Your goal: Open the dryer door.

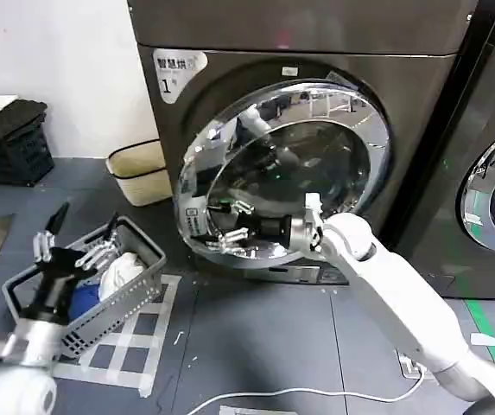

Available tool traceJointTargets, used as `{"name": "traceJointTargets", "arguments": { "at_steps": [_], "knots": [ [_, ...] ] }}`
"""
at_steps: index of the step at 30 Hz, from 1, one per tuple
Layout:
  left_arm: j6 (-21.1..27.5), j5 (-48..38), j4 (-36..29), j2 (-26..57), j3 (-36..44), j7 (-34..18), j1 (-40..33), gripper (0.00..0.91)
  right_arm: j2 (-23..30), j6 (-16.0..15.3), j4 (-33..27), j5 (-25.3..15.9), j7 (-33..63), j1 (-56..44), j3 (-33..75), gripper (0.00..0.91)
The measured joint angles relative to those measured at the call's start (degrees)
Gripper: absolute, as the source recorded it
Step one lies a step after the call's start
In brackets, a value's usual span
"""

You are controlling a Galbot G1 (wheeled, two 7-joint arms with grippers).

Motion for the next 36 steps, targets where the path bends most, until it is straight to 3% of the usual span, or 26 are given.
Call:
{"name": "traceJointTargets", "arguments": {
  "at_steps": [9,15,24,36],
  "knots": [
    [0.3,-1.7,4.2,5.7,2.5,0.7,-5.1,0.907,-3.2,-1.2,3.3,2.9,-3.8,-2.1,1.7,0.907],
    [1.0,-2.4,6.5,8.7,5.4,1.2,-8.8,0.907,-5.5,-0.3,5.7,3.3,-7.2,-3.7,3.4,0.907],
    [2.9,-6.6,10.2,11.5,10.7,3.2,-15.0,0.907,-8.5,-1.7,10.3,3.4,-12.5,-7.0,6.2,0.907],
    [3.3,-6.8,14.8,12.1,22.0,7.8,-24.1,0.907,-13.2,-3.9,15.9,4.2,-12.7,-16.6,16.7,0.907]
  ]
}}
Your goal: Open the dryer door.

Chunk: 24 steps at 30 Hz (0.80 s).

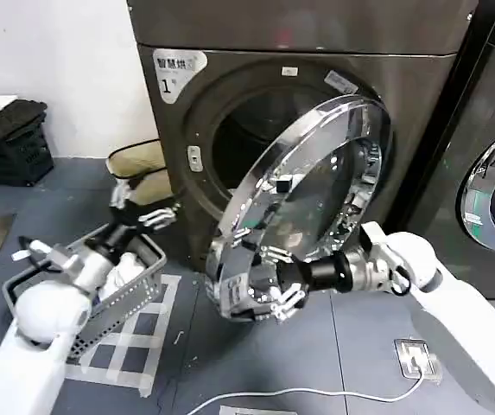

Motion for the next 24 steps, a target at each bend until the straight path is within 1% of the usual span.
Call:
{"name": "traceJointTargets", "arguments": {
  "at_steps": [5,9,15,19,24],
  "knots": [
    [0.0,0.1,2.2,-1.2,5.8,1.3,-4.4,0.907,-2.2,-0.1,0.3,2.5,2.0,-5.1,7.1,0.907],
    [-0.3,0.2,3.2,-2.3,9.9,2.0,-7.1,0.907,-4.1,0.4,1.1,3.3,2.1,-9.9,14.1,0.907],
    [-0.9,0.2,4.2,-4.1,15.0,2.2,-10.1,0.907,-6.1,1.1,2.6,3.3,2.5,-20.3,25.9,0.907],
    [-1.4,0.3,4.3,-5.3,18.2,2.3,-11.3,0.907,-5.9,1.6,3.2,3.0,3.8,-26.7,33.3,0.907],
    [-1.8,0.2,4.7,-6.6,22.2,2.3,-12.8,0.907,-4.6,2.1,3.0,0.9,4.1,-34.8,42.1,0.907]
  ]
}}
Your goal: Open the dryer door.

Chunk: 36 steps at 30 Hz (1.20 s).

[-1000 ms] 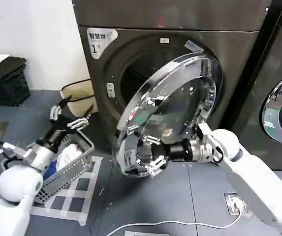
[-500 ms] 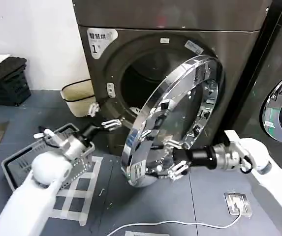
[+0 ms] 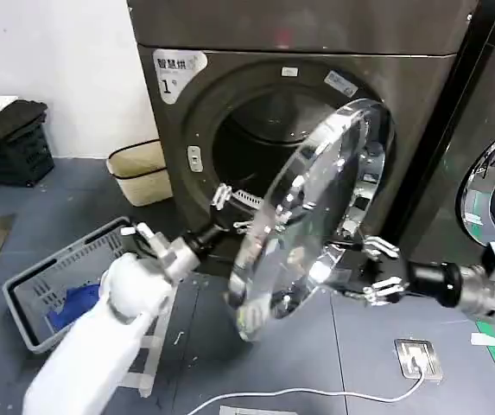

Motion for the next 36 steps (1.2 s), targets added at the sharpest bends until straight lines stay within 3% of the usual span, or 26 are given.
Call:
{"name": "traceJointTargets", "arguments": {
  "at_steps": [13,17,25,31,36],
  "knots": [
    [-1.5,0.0,3.2,-4.5,10.1,-0.2,-4.3,0.907,11.9,4.2,0.6,-5.4,10.3,-20.4,23.7,0.907],
    [-1.7,0.1,4.8,-6.2,12.7,-0.6,-6.0,0.907,16.5,5.0,1.4,-8.2,17.8,-23.2,30.2,0.907],
    [-1.6,1.2,7.6,-10.2,17.7,-1.7,-9.2,0.907,25.4,10.4,3.7,-15.7,36.7,-25.4,40.5,0.907],
    [-1.6,2.5,10.6,-13.6,21.0,-2.3,-11.7,0.907,32.2,9.4,5.0,-25.8,49.3,-25.2,47.8,0.907],
    [-1.7,3.9,13.8,-16.9,23.2,-3.3,-13.8,0.907,36.7,5.3,5.1,-29.2,55.9,-24.0,55.1,0.907]
  ]
}}
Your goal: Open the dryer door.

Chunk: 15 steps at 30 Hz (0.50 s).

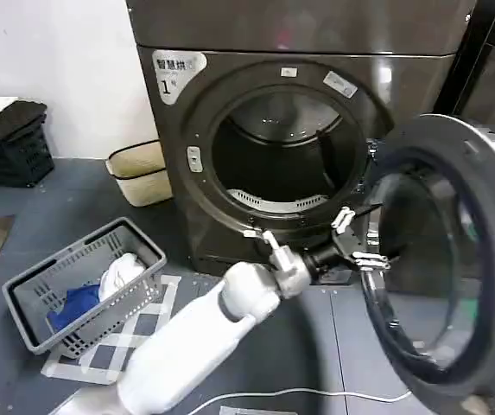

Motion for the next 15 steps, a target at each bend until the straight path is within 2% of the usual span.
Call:
{"name": "traceJointTargets", "arguments": {
  "at_steps": [3,7,15],
  "knots": [
    [0.0,0.6,2.2,-1.9,1.1,-0.5,-1.1,0.907,1.8,-1.5,-0.7,-1.6,2.7,0.5,4.6,0.907],
    [0.2,1.5,5.2,-4.5,2.5,-1.3,-2.6,0.907,3.6,-1.6,-1.9,-4.4,5.0,1.1,10.7,0.907],
    [1.3,3.3,11.6,-9.4,3.0,-2.1,-5.8,0.907,7.5,-3.2,-3.0,-12.8,11.3,2.7,20.0,0.907]
  ]
}}
